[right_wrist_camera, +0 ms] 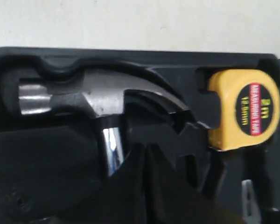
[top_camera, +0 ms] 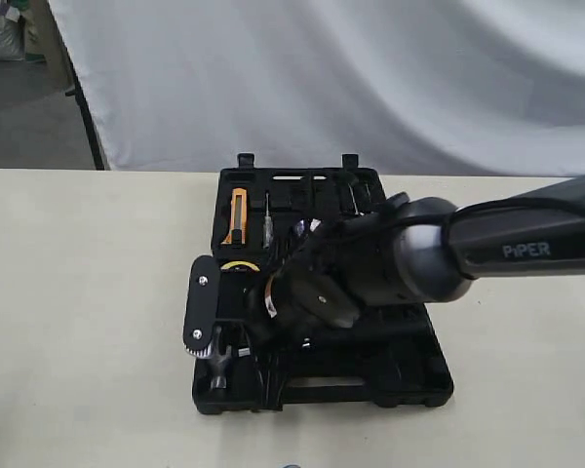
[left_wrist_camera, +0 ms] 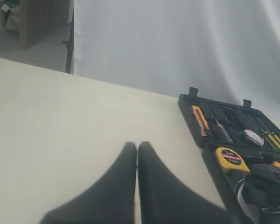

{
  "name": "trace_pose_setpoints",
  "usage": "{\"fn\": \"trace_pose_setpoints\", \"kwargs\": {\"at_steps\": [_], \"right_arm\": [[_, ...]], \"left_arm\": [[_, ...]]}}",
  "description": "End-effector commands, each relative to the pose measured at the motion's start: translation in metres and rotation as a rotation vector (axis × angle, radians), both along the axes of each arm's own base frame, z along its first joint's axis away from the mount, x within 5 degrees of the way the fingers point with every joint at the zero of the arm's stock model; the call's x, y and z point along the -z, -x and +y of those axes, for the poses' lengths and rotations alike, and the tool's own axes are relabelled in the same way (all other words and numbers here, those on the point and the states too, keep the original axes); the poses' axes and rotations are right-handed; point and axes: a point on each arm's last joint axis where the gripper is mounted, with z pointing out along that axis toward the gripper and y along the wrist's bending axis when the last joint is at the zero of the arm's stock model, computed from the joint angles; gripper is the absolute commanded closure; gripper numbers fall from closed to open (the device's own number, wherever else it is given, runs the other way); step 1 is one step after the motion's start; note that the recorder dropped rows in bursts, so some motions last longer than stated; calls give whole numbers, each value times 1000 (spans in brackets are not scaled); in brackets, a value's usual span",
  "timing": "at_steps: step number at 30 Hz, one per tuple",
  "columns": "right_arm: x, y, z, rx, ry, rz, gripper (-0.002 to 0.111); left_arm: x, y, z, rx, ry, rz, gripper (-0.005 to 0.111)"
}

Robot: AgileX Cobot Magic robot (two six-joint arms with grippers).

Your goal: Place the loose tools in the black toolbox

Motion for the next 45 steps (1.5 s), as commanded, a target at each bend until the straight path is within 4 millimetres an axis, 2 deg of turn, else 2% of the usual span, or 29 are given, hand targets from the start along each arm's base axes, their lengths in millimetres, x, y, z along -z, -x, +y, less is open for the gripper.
{"fn": "trace_pose_setpoints", "kwargs": {"at_steps": [1,3,7,9,11,12,14,16,17,19,21,24,28,35,38,41,45], "right_arm": [[33,0,-6,27,110,80,109],[26,1,-6,19,108,68,109],[-11,0,-8,64,16,29,109],[-36,-1,-12,86,-43,-3,109],[-53,-3,-15,98,-87,-25,109],[-55,-3,-16,100,-92,-27,109],[-55,-3,-16,102,-92,-24,109],[-47,-3,-15,112,-83,-2,109],[-39,-3,-15,114,-70,13,109],[-8,-4,-14,117,-4,59,109],[13,-4,-13,116,42,89,109],[25,-5,-14,99,85,97,109],[15,-5,-15,92,80,76,109],[-32,-7,-11,90,-56,-7,109],[-43,-6,-9,98,-119,-20,109],[-40,-5,-8,135,-137,23,109],[-17,-5,-9,157,-73,76,109]], "left_arm": [[-2,1,1,-26,-2,-13,106],[-2,1,1,-26,-2,-13,106],[-2,1,1,-26,-2,-13,106],[-2,1,1,-26,-2,-13,106],[-2,1,1,-26,-2,-13,106],[-2,1,1,-26,-2,-13,106],[-2,1,1,-26,-2,-13,106],[-2,1,1,-26,-2,-13,106],[-2,1,1,-26,-2,-13,106],[-2,1,1,-26,-2,-13,106],[-2,1,1,-26,-2,-13,106],[-2,1,1,-26,-2,-13,106],[-2,1,1,-26,-2,-13,106],[-2,1,1,-26,-2,-13,106],[-2,1,1,-26,-2,-13,106],[-2,1,1,-26,-2,-13,106],[-2,1,1,-26,-2,-13,106]]}}
